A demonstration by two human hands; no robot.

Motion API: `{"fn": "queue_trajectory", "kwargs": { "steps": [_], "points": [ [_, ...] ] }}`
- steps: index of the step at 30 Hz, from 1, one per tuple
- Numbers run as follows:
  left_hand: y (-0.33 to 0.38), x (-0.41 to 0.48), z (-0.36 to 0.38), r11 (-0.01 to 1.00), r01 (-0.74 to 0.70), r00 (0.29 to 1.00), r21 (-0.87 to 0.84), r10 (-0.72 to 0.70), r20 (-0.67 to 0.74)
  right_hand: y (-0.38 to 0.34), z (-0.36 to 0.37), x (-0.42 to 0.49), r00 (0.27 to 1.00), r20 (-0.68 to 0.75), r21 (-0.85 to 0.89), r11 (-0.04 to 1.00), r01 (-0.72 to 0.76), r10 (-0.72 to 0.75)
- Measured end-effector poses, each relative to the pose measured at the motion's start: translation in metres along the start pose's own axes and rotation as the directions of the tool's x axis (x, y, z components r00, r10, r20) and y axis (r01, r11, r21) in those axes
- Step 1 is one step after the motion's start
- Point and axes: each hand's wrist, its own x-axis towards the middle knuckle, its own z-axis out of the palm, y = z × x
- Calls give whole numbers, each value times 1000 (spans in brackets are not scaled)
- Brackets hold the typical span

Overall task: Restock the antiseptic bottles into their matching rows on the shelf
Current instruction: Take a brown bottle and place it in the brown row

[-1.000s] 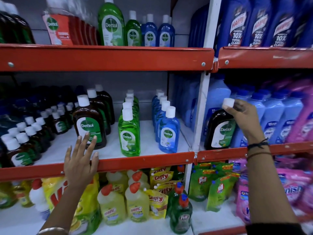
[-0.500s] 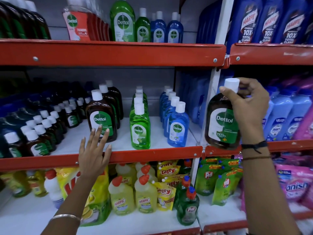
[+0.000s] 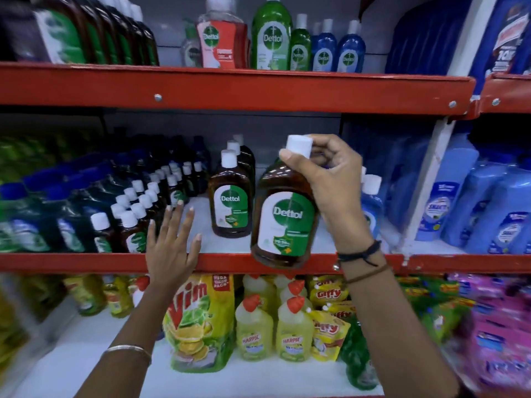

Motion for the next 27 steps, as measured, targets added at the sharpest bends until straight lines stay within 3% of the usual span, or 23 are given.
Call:
{"fn": "queue_trajectory", "kwargs": {
  "steps": [9,20,24,27],
  "points": [
    [-9,0,7,996,-85,993,-24,83,-78,48,93,3,999,30,-67,998,-21,23],
    [-10,0,10,992,-113,986,-64,104,-132,86,115,5,992,103,-150,987,-58,74],
    [-6,1,5,992,-67,995,-106,59,-79,92,111,7,984,149,-156,985,-77,100],
    [6,4,-4,970,7,999,-244,-15,-29,92,103,-3,983,153,-102,991,-84,99]
  ]
}}
